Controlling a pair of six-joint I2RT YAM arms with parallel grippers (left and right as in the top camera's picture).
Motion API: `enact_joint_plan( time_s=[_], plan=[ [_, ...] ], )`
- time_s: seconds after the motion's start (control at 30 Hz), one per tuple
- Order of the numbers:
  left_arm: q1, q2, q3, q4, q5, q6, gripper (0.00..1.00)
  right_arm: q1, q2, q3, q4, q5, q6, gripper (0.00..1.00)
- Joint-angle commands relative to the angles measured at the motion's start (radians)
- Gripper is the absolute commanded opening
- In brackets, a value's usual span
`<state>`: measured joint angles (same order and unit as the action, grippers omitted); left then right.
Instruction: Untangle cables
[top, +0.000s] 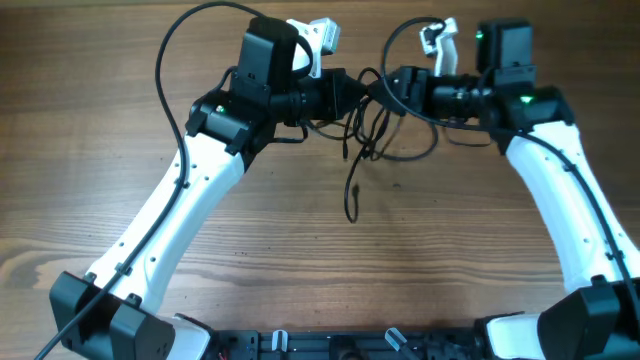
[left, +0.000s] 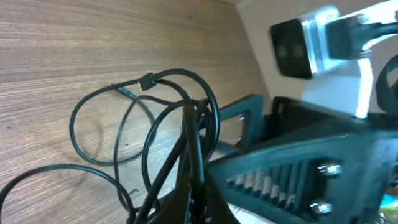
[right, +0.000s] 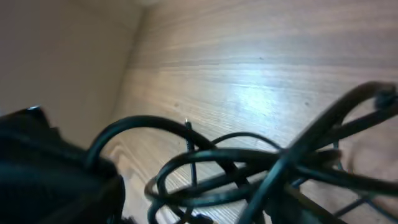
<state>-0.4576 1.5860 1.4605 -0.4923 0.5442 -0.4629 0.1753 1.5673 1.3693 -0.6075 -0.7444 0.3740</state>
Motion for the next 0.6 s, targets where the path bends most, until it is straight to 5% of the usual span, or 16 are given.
enact_joint_plan(
  time_s=[0.0, 0.2, 0.23, 0.33, 0.5, 0.57],
  plan=[
    [0.005, -0.008, 0.0, 0.041, 0.104, -0.021, 0.04, 0.041, 0.014, 0.017, -0.014, 0.245, 0.227, 0.64],
    [0.042, -0.033, 0.0, 0.079, 0.267, -0.07, 0.04, 0.036, 0.133, 0.017, -0.009, 0.307, 0.311, 0.54],
    [0.082, -0.057, 0.0, 0.065, 0.265, -0.07, 0.04, 0.022, 0.153, 0.017, -0.032, 0.332, 0.31, 0.47],
    [0.286, -0.152, 0.0, -0.009, 0.217, -0.074, 0.04, -0.048, 0.192, 0.016, -0.08, 0.37, 0.267, 0.06],
    [0.567, -0.204, 0.0, -0.208, 0.099, -0.065, 0.04, -0.122, 0.201, 0.016, -0.092, 0.369, 0.069, 0.04],
    [0.624, -0.204, 0.0, -0.294, -0.055, -0.032, 0.04, -0.135, 0.201, 0.016, -0.114, 0.348, -0.062, 0.04]
  ],
)
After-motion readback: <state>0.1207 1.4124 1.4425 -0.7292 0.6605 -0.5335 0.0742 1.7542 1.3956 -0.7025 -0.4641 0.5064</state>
